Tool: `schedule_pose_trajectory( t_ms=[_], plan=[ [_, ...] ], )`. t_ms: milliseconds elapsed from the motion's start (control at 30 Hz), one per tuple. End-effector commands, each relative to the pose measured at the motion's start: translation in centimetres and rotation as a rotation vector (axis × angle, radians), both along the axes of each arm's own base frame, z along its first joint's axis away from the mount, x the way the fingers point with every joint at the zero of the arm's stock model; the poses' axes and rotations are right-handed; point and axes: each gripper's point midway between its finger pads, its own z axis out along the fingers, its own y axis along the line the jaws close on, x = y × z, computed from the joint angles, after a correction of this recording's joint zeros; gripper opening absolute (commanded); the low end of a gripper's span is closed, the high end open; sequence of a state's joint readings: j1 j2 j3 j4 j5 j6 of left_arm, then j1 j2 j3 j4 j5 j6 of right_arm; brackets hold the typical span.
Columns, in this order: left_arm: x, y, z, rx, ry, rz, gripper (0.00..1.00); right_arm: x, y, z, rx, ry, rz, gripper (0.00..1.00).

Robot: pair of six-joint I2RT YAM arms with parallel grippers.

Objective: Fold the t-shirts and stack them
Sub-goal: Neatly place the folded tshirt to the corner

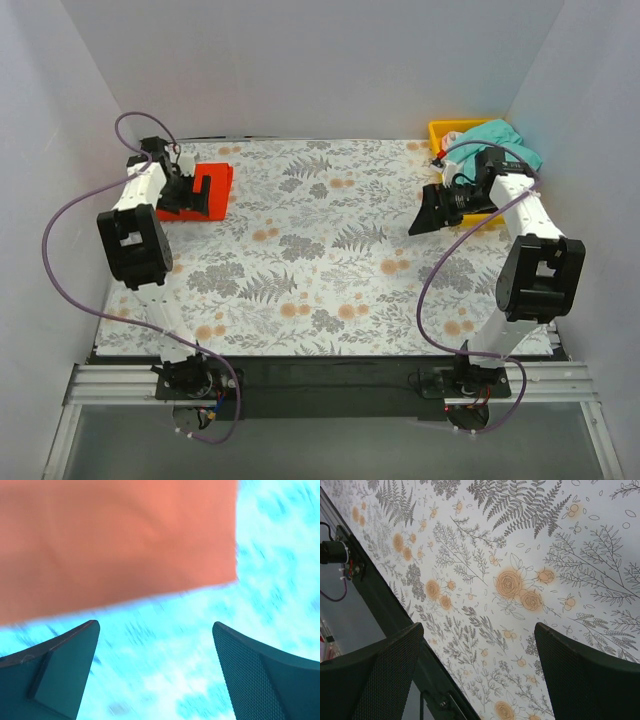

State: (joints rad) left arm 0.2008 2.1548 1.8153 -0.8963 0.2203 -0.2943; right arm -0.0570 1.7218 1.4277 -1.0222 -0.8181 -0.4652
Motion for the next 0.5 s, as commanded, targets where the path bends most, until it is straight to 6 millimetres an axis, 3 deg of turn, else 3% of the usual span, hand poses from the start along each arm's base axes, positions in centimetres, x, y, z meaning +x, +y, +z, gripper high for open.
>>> schedule_pose_trajectory(
  t_ms=[0, 33, 133, 167, 333, 467],
  plan=[
    [-3.4, -1.1, 3.7, -0.037, -0.024, 0.059, 0.95, -0.4, 0.3, 2.5, 0.028, -0.058, -0.004, 0.98],
    [-5.1, -1.5, 2.3, -0.045, 0.023, 0.060, 0.95, -0.6, 0.3, 2.7, 0.029, -0.062, -0.004, 0.98],
    [-6.6, -1.8, 2.1, -0.051, 0.025, 0.080, 0.95, -1.1, 0.3, 2.7, 0.023, -0.063, -0.005, 0.98],
    [-7.7, -1.9, 1.0, -0.052, 0.056, 0.091, 0.95, -1.5, 0.3, 2.5, 0.023, -0.057, -0.005, 0.98],
    [-8.3, -1.8, -1.5, -0.054, 0.090, 0.163, 0.95, -2.3, 0.3, 2.2, 0.021, -0.052, -0.001, 0.98],
    [-7.6, -0.4, -3.2, 0.012, 0.062, 0.208, 0.95, -2.6, 0.2, 1.7, 0.008, -0.038, -0.004, 0.98]
  ],
)
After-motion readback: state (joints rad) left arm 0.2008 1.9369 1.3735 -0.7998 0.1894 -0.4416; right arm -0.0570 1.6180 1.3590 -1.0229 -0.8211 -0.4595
